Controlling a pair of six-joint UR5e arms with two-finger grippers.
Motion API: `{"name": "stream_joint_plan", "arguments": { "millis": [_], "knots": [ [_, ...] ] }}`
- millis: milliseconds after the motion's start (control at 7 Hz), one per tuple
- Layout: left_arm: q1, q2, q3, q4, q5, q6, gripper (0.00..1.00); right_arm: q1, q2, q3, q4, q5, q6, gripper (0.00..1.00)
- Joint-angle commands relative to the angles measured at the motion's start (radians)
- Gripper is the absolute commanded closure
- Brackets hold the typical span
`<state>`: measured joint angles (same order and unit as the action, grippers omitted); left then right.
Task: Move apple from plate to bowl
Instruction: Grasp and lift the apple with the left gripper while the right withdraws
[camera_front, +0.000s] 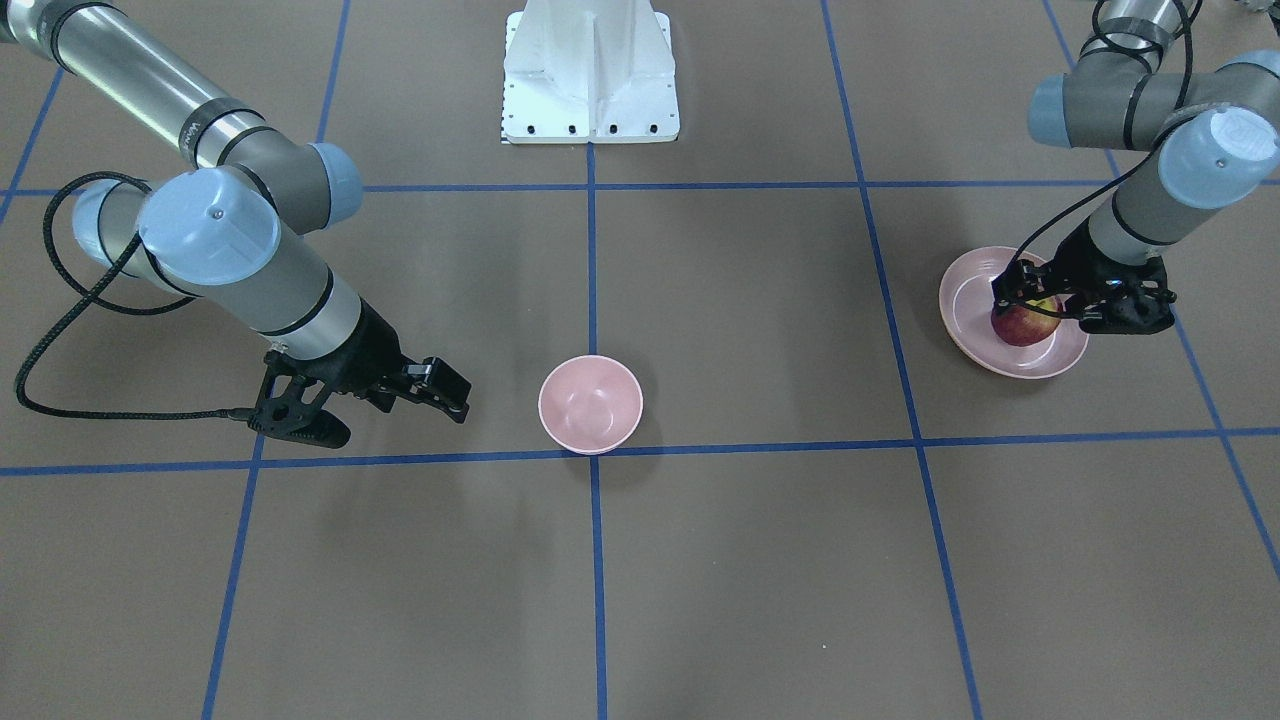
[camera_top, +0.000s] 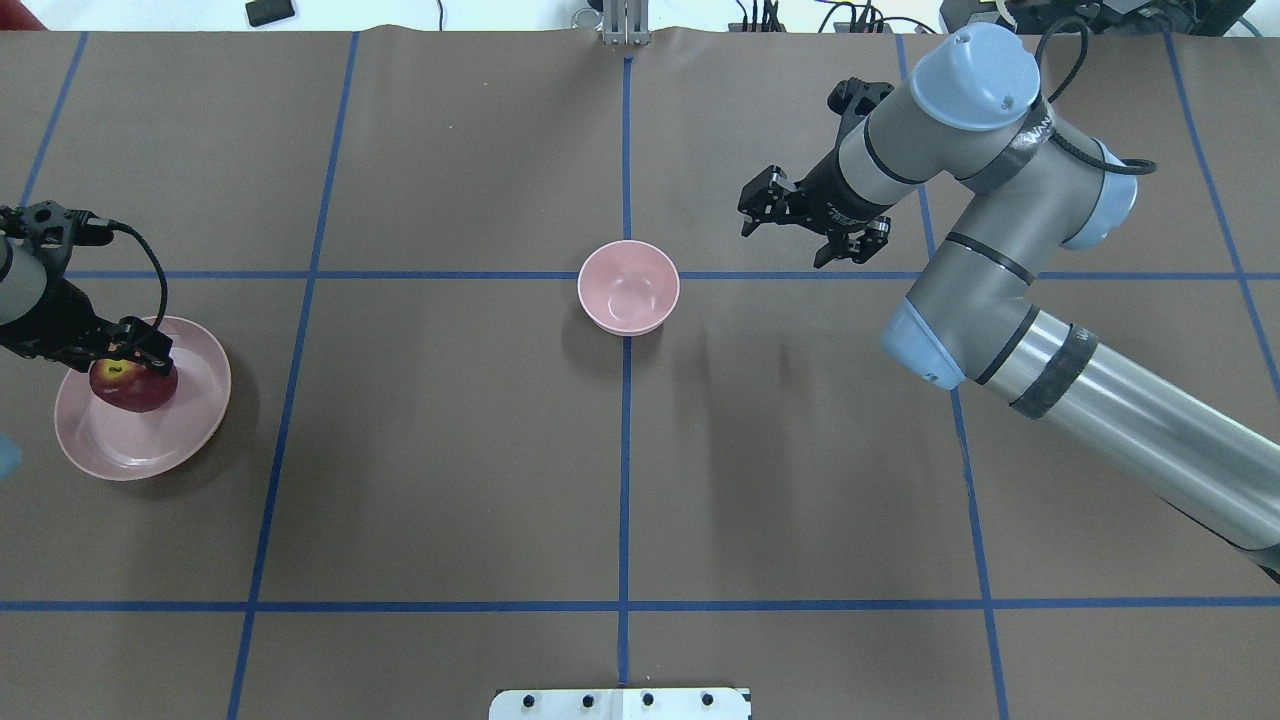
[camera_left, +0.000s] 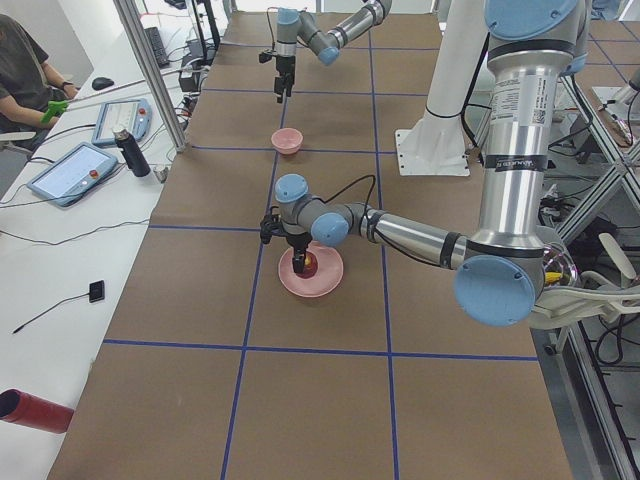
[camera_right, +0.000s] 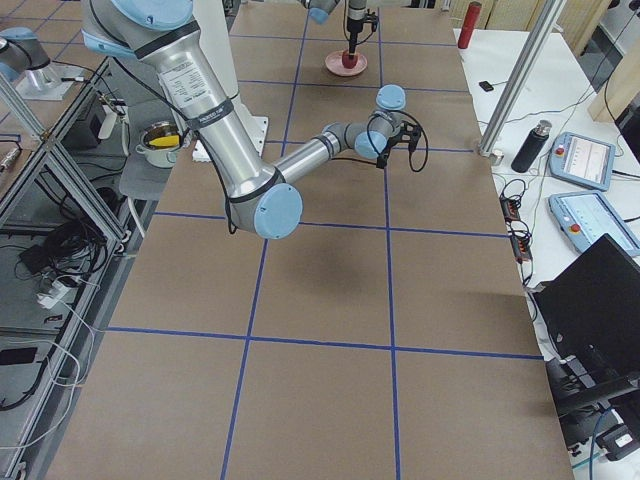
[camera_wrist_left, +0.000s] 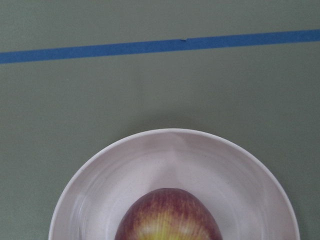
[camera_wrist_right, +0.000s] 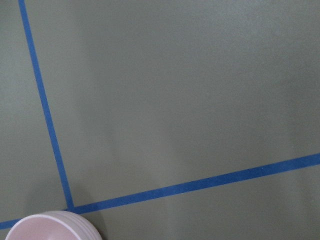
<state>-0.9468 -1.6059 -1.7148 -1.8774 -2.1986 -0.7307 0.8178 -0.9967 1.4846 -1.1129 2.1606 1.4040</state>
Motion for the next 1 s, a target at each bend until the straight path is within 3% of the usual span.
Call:
{"name": "stream_joint_plan", "arguments": {
  "millis": [0, 286, 429, 714, 857],
  "knots": [
    [0.003, 0.0, 0.03, 0.0, -0.001, -0.004, 0.03, 0.001, -0.026, 0.036, -0.002, 0.001, 0.0, 0.0],
    [0.005, -0.008, 0.029, -0.002, -0.001, -0.024, 0.07, 0.018, -0.063, 0.089, -0.014, 0.03, 0.001, 0.0],
    [0.008, -0.008, 0.029, -0.002, -0.001, -0.026, 0.22, 0.077, -0.097, 0.127, -0.043, 0.072, -0.008, 0.0],
    [0.008, -0.012, 0.018, -0.002, -0.003, -0.026, 0.96, 0.223, -0.227, 0.204, -0.054, 0.21, -0.194, 0.0],
    [0.008, -0.014, -0.003, 0.001, -0.048, -0.026, 1.0, 0.289, -0.308, 0.233, -0.054, 0.258, -0.288, 0.0]
  ]
}}
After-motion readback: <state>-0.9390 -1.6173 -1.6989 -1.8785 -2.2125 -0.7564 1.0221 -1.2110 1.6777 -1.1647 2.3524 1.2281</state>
